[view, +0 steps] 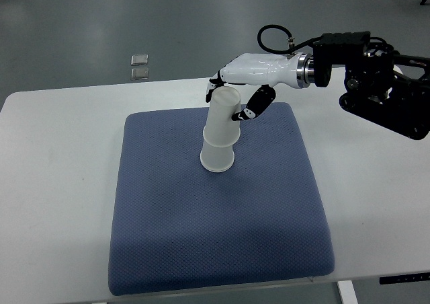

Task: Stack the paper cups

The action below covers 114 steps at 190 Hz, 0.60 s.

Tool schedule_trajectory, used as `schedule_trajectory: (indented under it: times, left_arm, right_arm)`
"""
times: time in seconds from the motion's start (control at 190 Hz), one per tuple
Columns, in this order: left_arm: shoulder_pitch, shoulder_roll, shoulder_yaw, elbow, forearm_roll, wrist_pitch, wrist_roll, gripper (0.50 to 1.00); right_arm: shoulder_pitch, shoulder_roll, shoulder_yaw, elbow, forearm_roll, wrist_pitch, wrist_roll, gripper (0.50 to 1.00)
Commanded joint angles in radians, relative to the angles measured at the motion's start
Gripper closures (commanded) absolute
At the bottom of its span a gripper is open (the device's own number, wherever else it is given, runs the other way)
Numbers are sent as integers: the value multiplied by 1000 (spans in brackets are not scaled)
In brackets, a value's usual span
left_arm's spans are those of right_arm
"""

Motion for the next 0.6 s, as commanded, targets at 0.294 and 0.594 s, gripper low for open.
schedule_trajectory:
  times: [0.294, 0.594]
  left_arm:
    - [1, 0, -1, 0, 0, 0, 1, 500]
    - [1, 0, 0, 0, 0, 0, 1, 500]
  right_arm:
    - [-5, 7, 6, 0, 10, -3, 2, 615]
    - [-5, 7, 23, -5, 39, -5, 0, 609]
